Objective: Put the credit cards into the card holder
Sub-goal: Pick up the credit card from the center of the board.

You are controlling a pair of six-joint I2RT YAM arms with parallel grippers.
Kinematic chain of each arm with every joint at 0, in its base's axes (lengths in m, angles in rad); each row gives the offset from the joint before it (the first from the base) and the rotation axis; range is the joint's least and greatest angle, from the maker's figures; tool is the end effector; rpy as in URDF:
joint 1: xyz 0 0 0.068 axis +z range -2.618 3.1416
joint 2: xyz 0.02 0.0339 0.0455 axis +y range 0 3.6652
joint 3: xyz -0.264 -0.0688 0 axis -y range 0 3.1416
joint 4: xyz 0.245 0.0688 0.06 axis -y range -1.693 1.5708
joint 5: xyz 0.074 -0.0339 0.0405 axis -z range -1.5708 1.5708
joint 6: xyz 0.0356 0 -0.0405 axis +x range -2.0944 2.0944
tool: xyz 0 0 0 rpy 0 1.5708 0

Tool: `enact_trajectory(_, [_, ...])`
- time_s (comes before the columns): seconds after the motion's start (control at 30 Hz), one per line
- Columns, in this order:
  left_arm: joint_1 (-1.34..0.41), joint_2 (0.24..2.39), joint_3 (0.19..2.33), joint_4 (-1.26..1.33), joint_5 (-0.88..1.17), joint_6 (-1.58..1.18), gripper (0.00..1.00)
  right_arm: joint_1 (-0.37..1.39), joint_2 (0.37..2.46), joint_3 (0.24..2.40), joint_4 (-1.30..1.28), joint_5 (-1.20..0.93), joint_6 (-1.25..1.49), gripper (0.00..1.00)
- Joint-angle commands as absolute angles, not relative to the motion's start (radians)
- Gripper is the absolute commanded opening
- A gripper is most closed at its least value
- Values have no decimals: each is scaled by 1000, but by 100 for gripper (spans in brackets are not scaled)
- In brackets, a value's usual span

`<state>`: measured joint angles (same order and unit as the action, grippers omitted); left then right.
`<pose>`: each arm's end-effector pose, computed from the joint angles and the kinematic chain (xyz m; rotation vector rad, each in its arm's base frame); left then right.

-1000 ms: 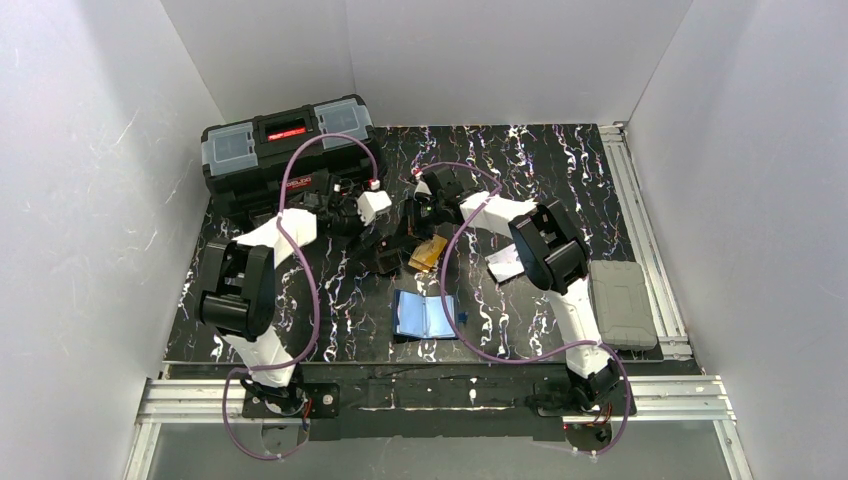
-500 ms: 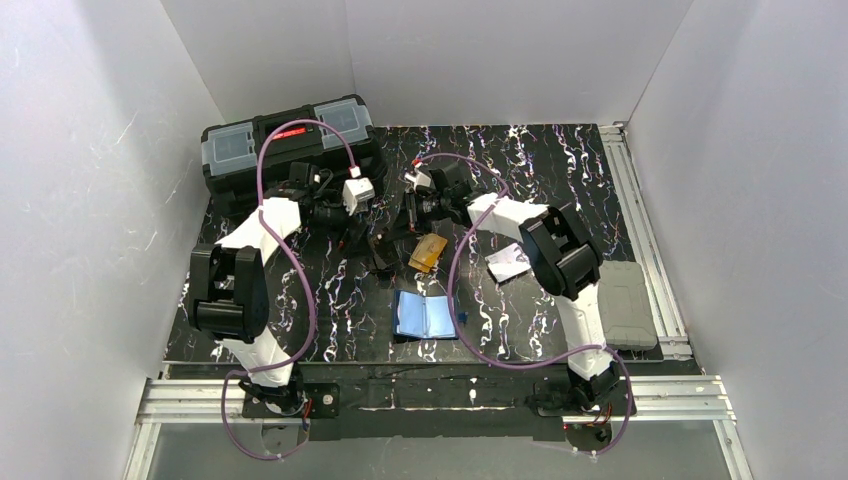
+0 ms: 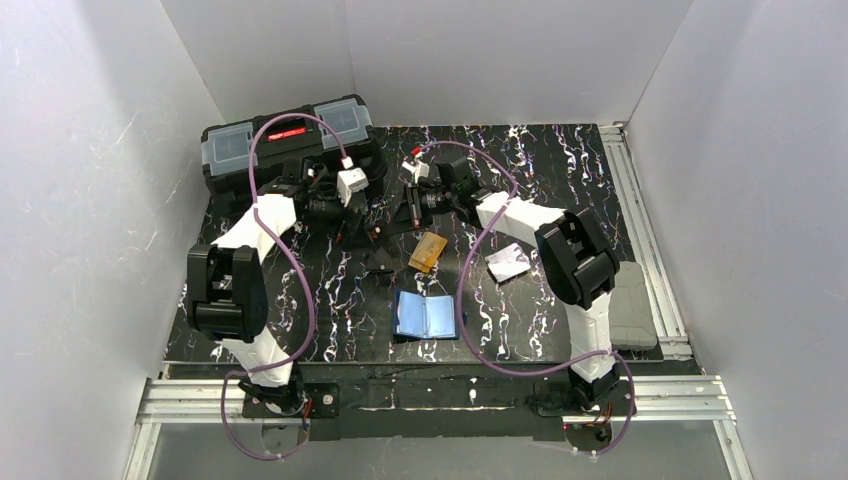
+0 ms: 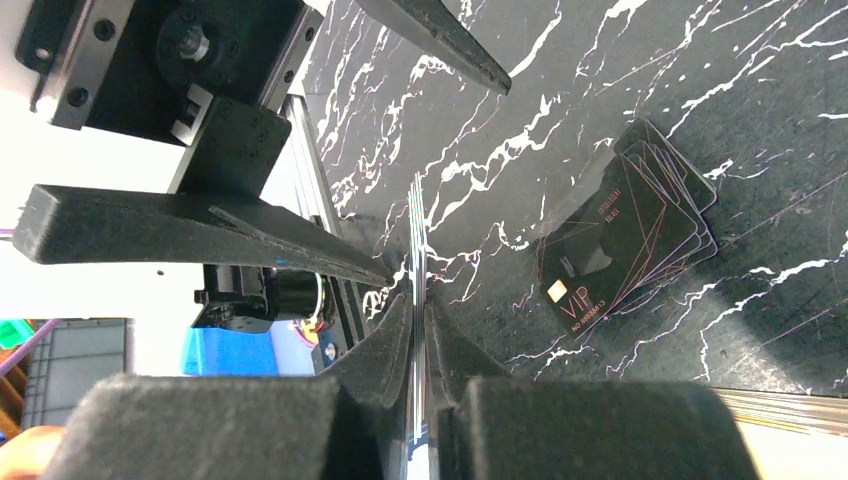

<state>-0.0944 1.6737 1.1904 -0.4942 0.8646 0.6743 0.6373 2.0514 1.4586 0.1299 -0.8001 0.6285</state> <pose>0.3421 -0.0596 0.2349 1.1272 1.9485 -0.7908 0.3603 0.2985 0.2164 -0.5840 2.1933 1.5520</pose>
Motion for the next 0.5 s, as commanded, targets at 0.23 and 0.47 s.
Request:
enact_trajectory(0.23, [-87, 1668, 1265, -614, 1061, 666, 71, 671, 2003, 1512, 81, -806, 529, 1])
enact_trajectory(0.47, [-71, 1666, 1273, -672, 1029, 748, 77, 681, 1954, 1492, 49, -794, 477, 1])
